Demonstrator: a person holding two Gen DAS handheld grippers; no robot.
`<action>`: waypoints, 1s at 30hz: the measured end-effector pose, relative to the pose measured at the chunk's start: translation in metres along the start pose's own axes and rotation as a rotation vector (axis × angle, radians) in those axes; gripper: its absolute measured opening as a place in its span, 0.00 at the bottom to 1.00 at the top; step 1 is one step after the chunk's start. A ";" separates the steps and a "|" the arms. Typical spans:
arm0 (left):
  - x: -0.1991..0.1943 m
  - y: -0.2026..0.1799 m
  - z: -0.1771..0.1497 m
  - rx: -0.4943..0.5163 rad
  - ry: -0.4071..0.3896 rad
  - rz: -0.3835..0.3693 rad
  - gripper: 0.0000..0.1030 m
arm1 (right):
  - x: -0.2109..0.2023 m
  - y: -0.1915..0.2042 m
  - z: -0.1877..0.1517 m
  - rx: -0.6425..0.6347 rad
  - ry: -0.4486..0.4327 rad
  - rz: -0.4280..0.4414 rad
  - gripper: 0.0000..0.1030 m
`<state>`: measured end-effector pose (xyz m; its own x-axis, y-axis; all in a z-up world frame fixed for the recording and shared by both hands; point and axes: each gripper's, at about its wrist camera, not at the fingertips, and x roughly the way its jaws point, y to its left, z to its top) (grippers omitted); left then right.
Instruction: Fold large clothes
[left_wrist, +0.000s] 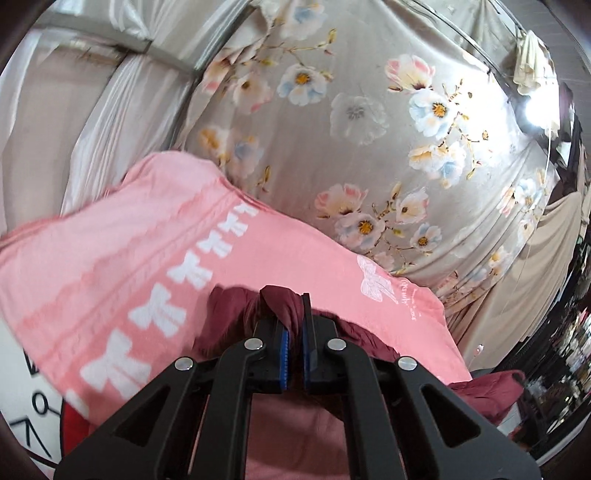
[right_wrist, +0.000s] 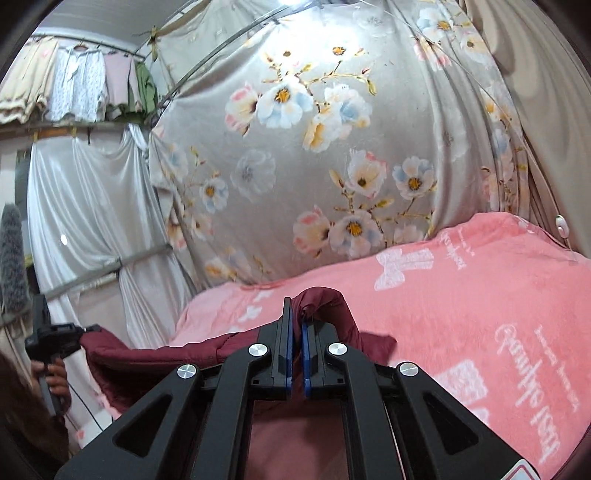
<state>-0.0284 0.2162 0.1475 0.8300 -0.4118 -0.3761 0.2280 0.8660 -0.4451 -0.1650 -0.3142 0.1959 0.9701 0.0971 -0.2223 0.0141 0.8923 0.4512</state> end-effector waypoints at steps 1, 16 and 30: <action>0.013 -0.005 0.008 0.013 -0.001 0.012 0.04 | 0.014 -0.004 0.010 0.020 -0.005 0.004 0.03; 0.262 -0.004 0.055 0.123 0.105 0.411 0.04 | 0.276 -0.072 0.009 0.100 0.108 -0.322 0.03; 0.391 0.059 -0.013 0.120 0.322 0.557 0.06 | 0.376 -0.129 -0.069 0.172 0.343 -0.442 0.03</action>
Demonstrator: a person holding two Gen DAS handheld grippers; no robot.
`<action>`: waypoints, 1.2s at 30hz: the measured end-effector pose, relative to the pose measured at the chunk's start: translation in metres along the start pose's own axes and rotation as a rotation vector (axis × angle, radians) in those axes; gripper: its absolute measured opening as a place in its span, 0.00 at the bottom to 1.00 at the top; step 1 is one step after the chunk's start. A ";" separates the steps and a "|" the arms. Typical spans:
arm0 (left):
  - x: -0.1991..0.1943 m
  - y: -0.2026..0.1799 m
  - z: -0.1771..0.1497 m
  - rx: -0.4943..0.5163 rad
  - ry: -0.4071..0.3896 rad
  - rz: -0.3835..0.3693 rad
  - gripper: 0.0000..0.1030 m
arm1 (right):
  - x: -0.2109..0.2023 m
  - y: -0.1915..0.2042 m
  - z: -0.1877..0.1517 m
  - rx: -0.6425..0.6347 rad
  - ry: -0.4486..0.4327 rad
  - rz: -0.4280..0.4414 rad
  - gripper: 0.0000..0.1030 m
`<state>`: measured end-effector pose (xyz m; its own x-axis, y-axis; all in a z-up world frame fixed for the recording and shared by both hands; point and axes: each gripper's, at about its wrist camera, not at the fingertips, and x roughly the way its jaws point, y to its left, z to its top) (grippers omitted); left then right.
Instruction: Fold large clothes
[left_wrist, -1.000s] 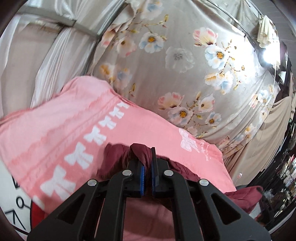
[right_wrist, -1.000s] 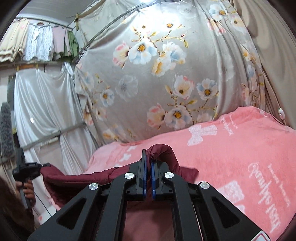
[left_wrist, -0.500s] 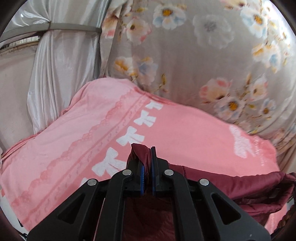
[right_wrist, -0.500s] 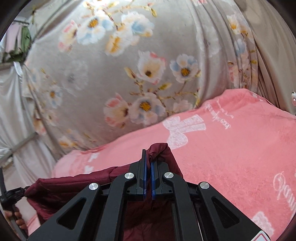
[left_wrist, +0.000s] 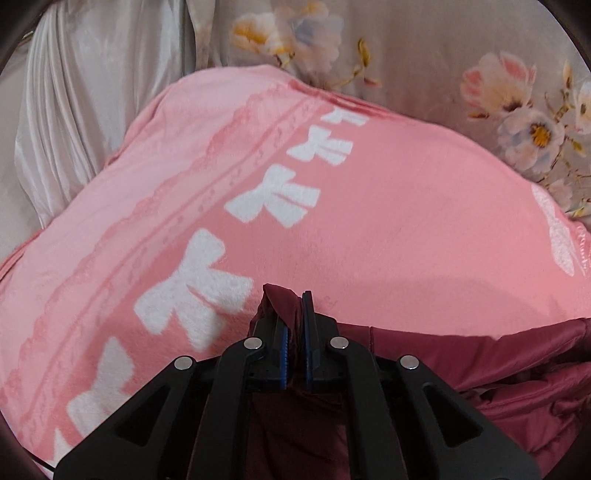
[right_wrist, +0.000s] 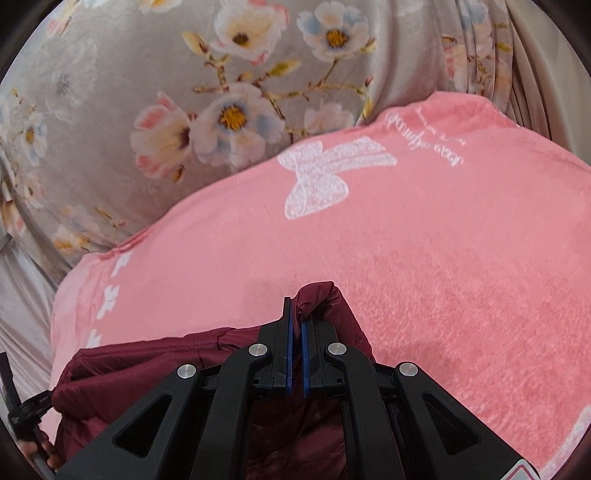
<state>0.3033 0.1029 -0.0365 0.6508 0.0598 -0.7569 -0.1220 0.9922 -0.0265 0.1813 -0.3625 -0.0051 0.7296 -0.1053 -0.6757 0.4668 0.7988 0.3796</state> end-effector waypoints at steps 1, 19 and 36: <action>0.007 0.000 -0.003 -0.001 0.010 -0.001 0.07 | 0.004 0.000 -0.002 -0.003 0.009 -0.007 0.03; 0.029 0.007 -0.017 -0.064 -0.009 -0.065 0.14 | 0.033 -0.015 -0.016 0.080 0.109 -0.027 0.12; -0.103 -0.083 0.014 0.157 -0.107 -0.140 0.53 | -0.026 0.161 -0.049 -0.416 0.070 0.158 0.13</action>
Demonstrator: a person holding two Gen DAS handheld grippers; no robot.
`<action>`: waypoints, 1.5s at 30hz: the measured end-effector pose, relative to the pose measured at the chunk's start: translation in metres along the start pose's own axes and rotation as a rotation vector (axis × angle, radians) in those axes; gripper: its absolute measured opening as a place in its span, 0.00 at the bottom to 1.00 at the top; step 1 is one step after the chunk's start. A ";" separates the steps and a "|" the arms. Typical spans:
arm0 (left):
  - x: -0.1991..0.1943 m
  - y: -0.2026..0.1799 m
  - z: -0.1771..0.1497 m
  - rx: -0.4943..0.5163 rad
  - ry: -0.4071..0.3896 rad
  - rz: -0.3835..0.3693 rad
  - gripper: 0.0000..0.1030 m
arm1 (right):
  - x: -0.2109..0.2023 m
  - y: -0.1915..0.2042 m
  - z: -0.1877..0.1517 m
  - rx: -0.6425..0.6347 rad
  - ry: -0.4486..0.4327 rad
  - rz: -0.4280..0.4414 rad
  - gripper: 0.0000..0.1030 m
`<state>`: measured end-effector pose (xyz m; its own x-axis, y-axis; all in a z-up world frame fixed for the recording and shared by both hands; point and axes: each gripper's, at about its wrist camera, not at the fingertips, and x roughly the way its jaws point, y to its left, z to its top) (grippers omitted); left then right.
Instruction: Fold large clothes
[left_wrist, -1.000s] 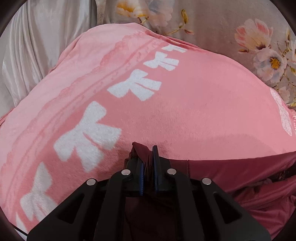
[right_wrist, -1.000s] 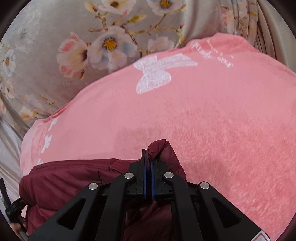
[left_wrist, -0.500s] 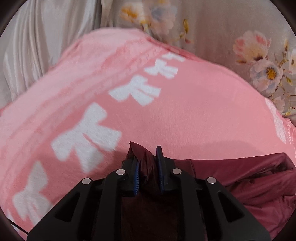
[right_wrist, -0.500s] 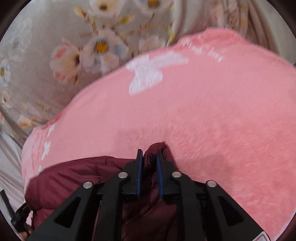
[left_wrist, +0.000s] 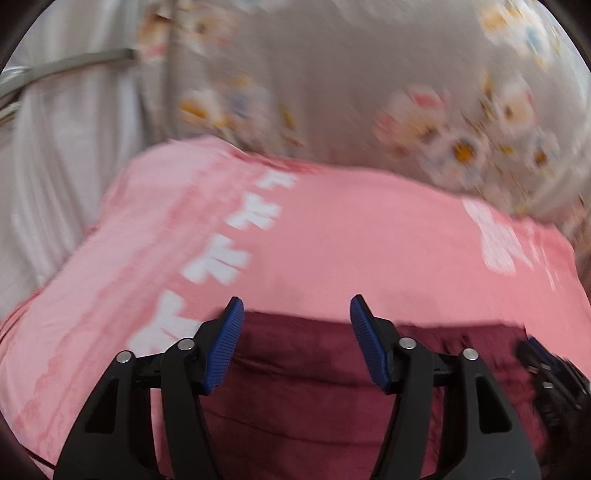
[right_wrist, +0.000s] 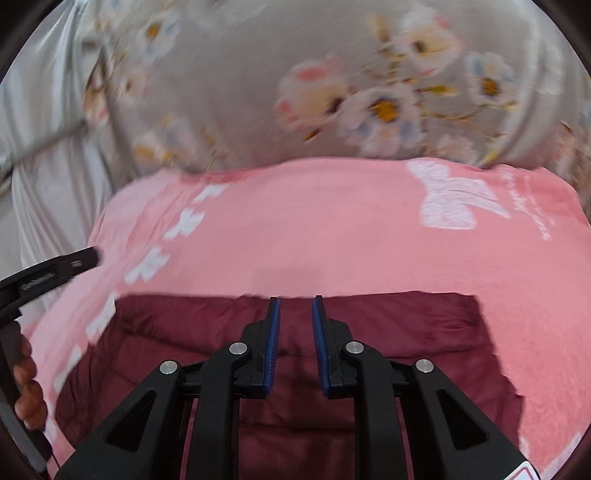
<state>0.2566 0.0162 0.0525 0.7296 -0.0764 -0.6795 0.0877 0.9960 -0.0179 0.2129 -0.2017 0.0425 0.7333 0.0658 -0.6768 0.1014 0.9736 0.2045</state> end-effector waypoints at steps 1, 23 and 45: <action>0.011 -0.010 -0.004 0.011 0.035 -0.011 0.52 | 0.014 0.011 0.001 -0.029 0.035 0.003 0.12; 0.120 -0.043 -0.065 0.030 0.163 0.092 0.44 | 0.102 -0.007 -0.035 0.064 0.213 0.019 0.04; 0.076 -0.034 -0.065 0.047 0.151 0.083 0.47 | 0.027 -0.008 -0.041 0.100 0.058 -0.074 0.09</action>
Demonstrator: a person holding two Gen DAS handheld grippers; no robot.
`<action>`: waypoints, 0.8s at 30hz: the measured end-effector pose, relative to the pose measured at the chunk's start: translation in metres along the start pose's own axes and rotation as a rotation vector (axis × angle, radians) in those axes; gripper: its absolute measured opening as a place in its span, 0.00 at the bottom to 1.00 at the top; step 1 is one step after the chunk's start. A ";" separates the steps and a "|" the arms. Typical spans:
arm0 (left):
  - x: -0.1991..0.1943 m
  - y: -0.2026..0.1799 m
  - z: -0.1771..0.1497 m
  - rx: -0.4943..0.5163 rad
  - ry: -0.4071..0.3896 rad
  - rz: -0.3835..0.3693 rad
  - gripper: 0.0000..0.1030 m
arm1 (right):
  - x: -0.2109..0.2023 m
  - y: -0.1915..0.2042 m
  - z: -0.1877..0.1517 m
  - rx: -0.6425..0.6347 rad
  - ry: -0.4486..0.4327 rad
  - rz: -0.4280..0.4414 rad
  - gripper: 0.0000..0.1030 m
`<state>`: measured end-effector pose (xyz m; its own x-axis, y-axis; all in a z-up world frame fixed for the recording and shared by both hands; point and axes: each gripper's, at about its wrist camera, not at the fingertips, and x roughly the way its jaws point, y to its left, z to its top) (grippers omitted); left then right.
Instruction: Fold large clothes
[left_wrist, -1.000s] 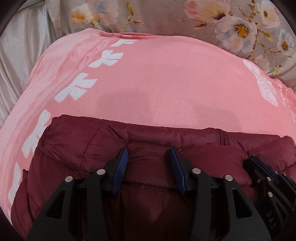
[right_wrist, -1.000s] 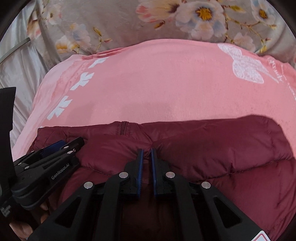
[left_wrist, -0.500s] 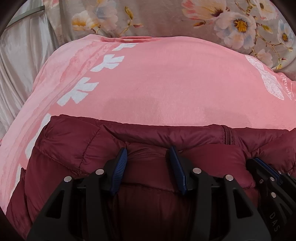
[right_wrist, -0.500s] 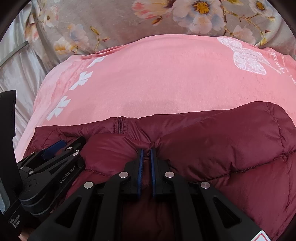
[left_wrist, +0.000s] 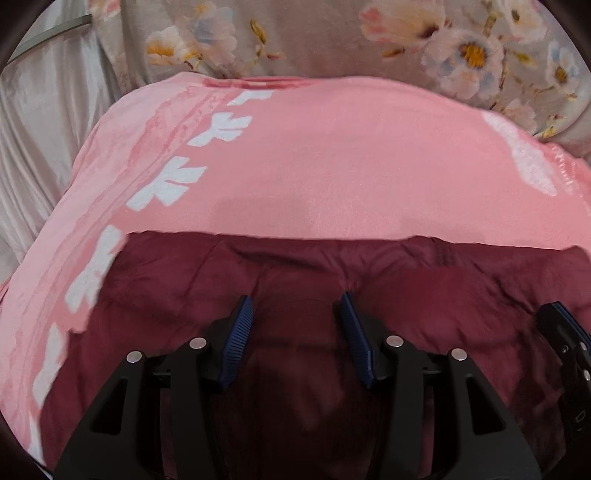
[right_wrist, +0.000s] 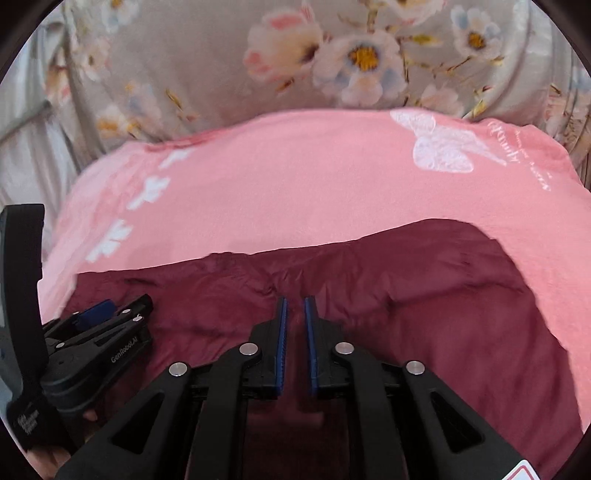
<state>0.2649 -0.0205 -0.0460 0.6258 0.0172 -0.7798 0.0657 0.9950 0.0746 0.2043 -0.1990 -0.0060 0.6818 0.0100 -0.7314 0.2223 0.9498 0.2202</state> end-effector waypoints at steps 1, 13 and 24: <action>-0.014 0.004 -0.005 -0.010 -0.016 -0.014 0.47 | -0.019 -0.001 -0.008 -0.005 -0.018 0.015 0.09; -0.054 0.014 -0.079 -0.087 -0.003 -0.015 0.55 | -0.052 0.006 -0.082 -0.056 0.014 0.021 0.09; -0.045 0.006 -0.093 -0.040 -0.045 0.035 0.57 | -0.037 0.013 -0.091 -0.087 0.064 -0.042 0.09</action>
<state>0.1651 -0.0063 -0.0679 0.6613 0.0482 -0.7486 0.0131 0.9970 0.0757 0.1185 -0.1589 -0.0352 0.6269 -0.0129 -0.7790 0.1861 0.9734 0.1337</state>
